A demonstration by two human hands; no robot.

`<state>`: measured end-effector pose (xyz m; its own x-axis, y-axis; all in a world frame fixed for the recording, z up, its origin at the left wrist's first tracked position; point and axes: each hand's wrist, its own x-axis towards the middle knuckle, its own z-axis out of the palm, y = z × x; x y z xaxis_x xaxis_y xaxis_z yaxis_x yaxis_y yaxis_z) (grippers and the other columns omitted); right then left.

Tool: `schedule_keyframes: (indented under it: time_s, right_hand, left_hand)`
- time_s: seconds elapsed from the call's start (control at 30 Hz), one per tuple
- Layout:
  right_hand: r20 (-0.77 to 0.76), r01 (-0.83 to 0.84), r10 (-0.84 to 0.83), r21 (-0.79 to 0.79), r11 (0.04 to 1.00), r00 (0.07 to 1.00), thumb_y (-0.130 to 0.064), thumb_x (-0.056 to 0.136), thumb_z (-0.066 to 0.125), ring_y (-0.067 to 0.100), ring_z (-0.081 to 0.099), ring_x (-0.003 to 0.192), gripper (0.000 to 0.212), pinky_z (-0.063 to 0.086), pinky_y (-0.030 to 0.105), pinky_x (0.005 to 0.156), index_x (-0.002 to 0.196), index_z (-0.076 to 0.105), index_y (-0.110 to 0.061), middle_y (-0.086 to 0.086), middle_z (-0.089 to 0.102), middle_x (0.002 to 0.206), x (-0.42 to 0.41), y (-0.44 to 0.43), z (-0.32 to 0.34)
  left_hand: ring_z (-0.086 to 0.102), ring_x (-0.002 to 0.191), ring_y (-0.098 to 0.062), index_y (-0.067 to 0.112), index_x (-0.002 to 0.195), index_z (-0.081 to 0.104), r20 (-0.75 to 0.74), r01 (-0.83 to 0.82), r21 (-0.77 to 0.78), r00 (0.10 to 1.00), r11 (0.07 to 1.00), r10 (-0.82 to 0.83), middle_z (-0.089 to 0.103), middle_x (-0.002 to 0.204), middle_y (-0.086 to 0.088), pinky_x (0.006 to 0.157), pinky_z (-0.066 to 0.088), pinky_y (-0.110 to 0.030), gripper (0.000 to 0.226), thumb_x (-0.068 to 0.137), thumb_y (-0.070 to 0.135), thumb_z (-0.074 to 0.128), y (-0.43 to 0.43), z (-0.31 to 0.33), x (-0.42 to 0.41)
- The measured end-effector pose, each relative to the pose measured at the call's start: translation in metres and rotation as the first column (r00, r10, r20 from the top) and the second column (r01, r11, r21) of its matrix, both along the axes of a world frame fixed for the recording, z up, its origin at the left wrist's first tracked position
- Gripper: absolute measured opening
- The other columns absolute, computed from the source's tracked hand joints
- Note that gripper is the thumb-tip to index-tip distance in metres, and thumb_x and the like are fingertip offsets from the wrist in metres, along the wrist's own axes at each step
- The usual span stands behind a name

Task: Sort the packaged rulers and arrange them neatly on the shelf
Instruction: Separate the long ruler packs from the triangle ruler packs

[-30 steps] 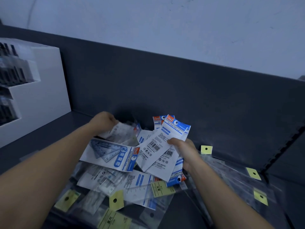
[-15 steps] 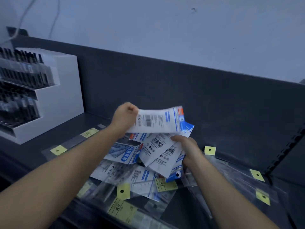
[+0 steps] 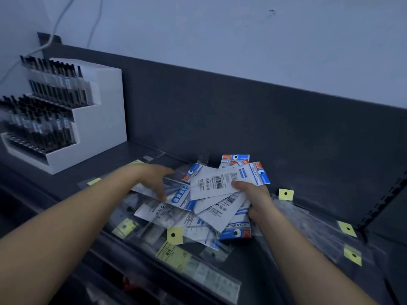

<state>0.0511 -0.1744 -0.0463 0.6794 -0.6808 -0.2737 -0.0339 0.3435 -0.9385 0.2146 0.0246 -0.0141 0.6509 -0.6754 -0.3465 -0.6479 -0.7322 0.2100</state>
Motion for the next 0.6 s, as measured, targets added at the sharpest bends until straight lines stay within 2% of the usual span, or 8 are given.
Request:
schedule_keyframes:
  time_s: [0.07, 0.13, 0.2, 0.27, 0.33, 0.43, 0.5, 0.6]
  right_hand:
    - [0.006, 0.016, -0.016, 0.022, 1.000, 1.000, 0.008, 0.083, 0.065, 0.023, 0.068, 0.062, 0.026, 0.057, 0.032, 0.049, 0.105, 0.059, -0.004, 0.015, 0.070, 0.094, -0.003, 0.001, 0.001]
    - [0.023, 0.043, -0.044, 0.031, 0.999, 0.999, 0.008, 0.083, 0.065, 0.024, 0.067, 0.066, 0.033, 0.056, 0.033, 0.053, 0.113, 0.058, -0.003, 0.016, 0.070, 0.097, -0.006, 0.002, 0.002]
    - [0.032, 0.082, -0.083, 0.034, 0.996, 0.996, 0.007, 0.082, 0.065, 0.025, 0.067, 0.069, 0.035, 0.053, 0.033, 0.055, 0.115, 0.058, -0.004, 0.015, 0.070, 0.098, -0.008, 0.000, 0.004]
    - [0.044, 0.108, -0.110, 0.043, 0.993, 0.993, 0.006, 0.082, 0.066, 0.025, 0.067, 0.070, 0.038, 0.053, 0.033, 0.057, 0.118, 0.058, -0.004, 0.012, 0.070, 0.093, -0.010, -0.001, 0.006]
    - [0.058, 0.125, -0.128, 0.047, 0.991, 0.990, 0.006, 0.081, 0.066, 0.027, 0.068, 0.073, 0.040, 0.054, 0.035, 0.060, 0.119, 0.058, -0.004, 0.011, 0.070, 0.091, -0.011, -0.004, 0.007]
    - [0.078, 0.125, -0.128, 0.042, 0.991, 0.989, 0.008, 0.081, 0.065, 0.029, 0.067, 0.074, 0.039, 0.055, 0.037, 0.064, 0.118, 0.059, -0.002, 0.013, 0.070, 0.093, -0.013, -0.005, 0.008]
    - [0.094, 0.114, -0.118, 0.051, 0.992, 0.989, 0.008, 0.080, 0.064, 0.029, 0.067, 0.072, 0.037, 0.055, 0.037, 0.062, 0.116, 0.060, -0.002, 0.014, 0.070, 0.092, -0.015, -0.003, 0.010]
    - [0.123, 0.062, -0.069, 0.062, 0.996, 0.990, -0.003, 0.083, 0.064, 0.029, 0.069, 0.072, 0.032, 0.056, 0.035, 0.061, 0.115, 0.062, -0.002, 0.015, 0.071, 0.090, -0.018, -0.002, 0.008]
  left_hand:
    - [0.045, 0.118, -0.019, 0.027, 0.135, 0.043, 0.162, -0.043, 0.041, 0.986, 0.998, 0.035, 0.048, 0.129, 0.003, 0.092, 0.034, -0.031, 0.078, 0.070, 0.048, 0.079, 0.009, -0.006, 0.001]
    - [0.045, 0.102, -0.016, 0.029, 0.105, 0.052, 0.311, -0.058, -0.069, 0.947, 0.996, 0.077, 0.051, 0.103, 0.008, 0.088, 0.029, -0.035, 0.057, 0.063, 0.057, 0.078, 0.007, -0.015, 0.003]
    - [0.050, 0.092, -0.019, 0.025, 0.084, 0.051, 0.376, -0.063, -0.253, 0.913, 0.966, 0.158, 0.053, 0.086, 0.007, 0.080, 0.028, -0.035, 0.041, 0.065, 0.051, 0.077, 0.003, -0.019, 0.007]
    - [0.053, 0.077, -0.023, 0.018, 0.071, 0.047, 0.291, -0.090, -0.515, 0.917, 0.852, 0.273, 0.051, 0.071, 0.003, 0.066, 0.029, -0.032, 0.035, 0.074, 0.039, 0.074, -0.003, -0.013, 0.008]
    - [0.046, 0.063, -0.020, 0.012, 0.068, 0.048, 0.103, -0.141, -0.750, 0.940, 0.646, 0.325, 0.046, 0.064, 0.002, 0.057, 0.030, -0.032, 0.029, 0.083, 0.026, 0.069, -0.014, -0.001, 0.002]
    - [0.051, 0.064, -0.012, 0.015, 0.080, 0.060, -0.262, -0.295, -0.870, 0.955, 0.396, 0.136, 0.058, 0.071, 0.003, 0.059, 0.040, -0.028, 0.013, 0.092, 0.018, 0.059, -0.044, 0.015, -0.027]
    - [0.059, 0.074, -0.019, 0.011, 0.093, 0.065, -0.430, -0.391, -0.814, 0.903, 0.430, 0.006, 0.067, 0.085, -0.008, 0.068, 0.050, -0.034, 0.011, 0.094, 0.017, 0.056, -0.066, 0.011, -0.049]
    - [0.057, 0.078, -0.018, 0.016, 0.081, 0.059, -0.209, -0.209, -0.699, 0.974, 0.684, 0.084, 0.063, 0.081, -0.001, 0.068, 0.046, -0.033, 0.016, 0.089, 0.029, 0.063, -0.089, -0.007, -0.067]
